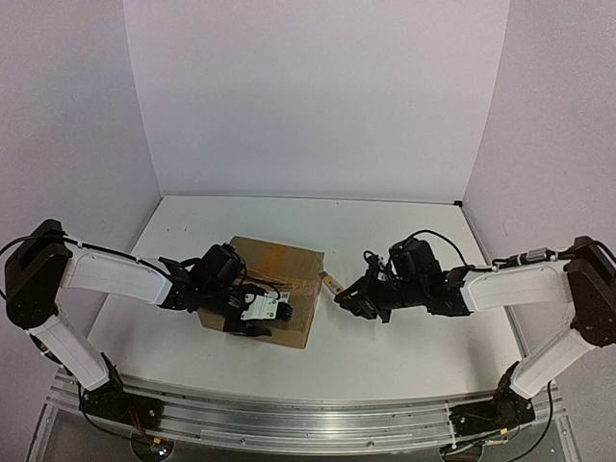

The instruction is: Unpack the express box

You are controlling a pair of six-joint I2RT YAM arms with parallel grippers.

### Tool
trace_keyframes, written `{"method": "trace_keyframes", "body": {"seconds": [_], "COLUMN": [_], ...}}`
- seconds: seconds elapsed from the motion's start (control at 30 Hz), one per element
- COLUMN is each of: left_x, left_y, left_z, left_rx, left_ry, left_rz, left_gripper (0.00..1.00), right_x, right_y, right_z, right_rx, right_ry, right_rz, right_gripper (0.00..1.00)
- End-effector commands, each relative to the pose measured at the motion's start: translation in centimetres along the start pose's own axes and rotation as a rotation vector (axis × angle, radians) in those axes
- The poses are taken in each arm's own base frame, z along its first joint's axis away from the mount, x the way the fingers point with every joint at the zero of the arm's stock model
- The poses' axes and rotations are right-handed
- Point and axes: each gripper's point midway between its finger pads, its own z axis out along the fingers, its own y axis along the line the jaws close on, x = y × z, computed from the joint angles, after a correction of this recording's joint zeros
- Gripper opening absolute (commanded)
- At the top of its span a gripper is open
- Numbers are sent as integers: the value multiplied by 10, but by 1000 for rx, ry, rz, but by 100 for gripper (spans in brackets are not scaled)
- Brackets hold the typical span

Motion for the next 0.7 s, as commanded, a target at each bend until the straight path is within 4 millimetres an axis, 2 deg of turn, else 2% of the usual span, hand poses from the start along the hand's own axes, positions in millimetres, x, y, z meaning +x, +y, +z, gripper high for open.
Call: {"method": "trace_keyframes", "body": {"seconds": [0.0,0.17,0.33,0.5,0.67], "left_x": [43,42,43,43,43], "left_y": [-42,-40,-42,-42,-41], "left_z": [8,8,7,7,8], "left_rx": [136,133,136,137,135], "left_ry": [129,129,131,129,129], "left_rz": [-74,-74,-73,-71,-72], "left_gripper": [56,56,56,56,56], "right_x": [-5,-4,-5,-6,-5], "right_y": [22,18,9,11,14], "right_z": [5,6,-6,-10,-4], "right_rx": [-57,-51,-31,-36,-36], "right_ry": [5,8,-31,-40,-18], "right_rz": [-24,-14,1,-1,-7], "right_gripper": [0,0,0,0,0]}}
